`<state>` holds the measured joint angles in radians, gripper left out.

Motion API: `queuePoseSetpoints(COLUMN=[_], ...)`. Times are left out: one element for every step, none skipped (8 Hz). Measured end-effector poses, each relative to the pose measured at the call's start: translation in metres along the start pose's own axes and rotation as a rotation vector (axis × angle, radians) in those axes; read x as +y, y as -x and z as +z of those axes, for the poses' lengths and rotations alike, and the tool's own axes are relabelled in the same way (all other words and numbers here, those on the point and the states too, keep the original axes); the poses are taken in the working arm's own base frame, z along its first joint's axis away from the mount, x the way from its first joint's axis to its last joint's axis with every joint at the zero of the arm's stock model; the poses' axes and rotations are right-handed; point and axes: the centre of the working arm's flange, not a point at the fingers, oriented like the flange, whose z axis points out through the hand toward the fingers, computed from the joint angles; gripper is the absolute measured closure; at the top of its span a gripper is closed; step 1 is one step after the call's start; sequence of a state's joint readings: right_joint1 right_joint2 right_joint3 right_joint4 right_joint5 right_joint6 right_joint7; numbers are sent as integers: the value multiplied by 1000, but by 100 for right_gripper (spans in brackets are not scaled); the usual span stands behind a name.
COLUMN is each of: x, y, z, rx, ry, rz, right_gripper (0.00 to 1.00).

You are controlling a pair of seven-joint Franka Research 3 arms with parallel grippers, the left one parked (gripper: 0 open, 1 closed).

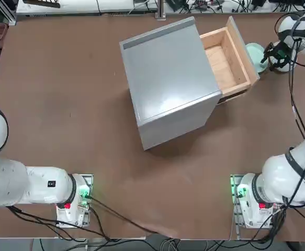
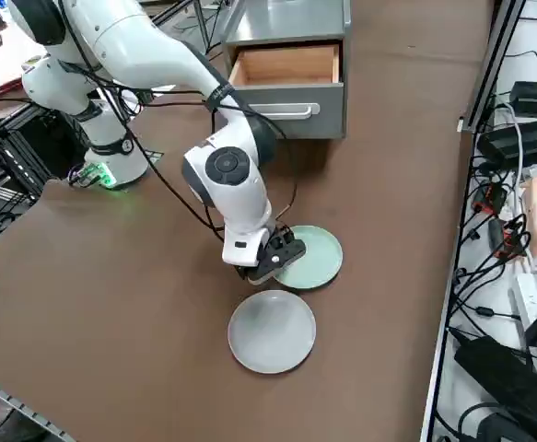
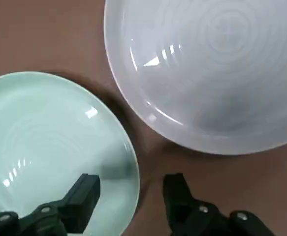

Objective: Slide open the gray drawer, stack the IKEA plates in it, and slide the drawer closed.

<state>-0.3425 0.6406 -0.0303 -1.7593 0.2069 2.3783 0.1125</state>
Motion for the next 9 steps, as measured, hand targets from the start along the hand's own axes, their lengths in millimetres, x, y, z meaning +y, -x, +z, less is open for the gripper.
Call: queuePoseSetpoints(x=[1,1,1,0,0,0,0,-1,-2], y=[0,0,0,0,0,0,-1,-2,-5], z=[4,6,5,5,5,5,5,3,-2], rx=[2,2,3,4,4,4,6,10,22], ry=[1,2,1,1,1,1,0,-1,-4], rz=[2,4,7,6,7,7,7,6,5], right_gripper=[29,37,46,59,70,81,98,100,100])
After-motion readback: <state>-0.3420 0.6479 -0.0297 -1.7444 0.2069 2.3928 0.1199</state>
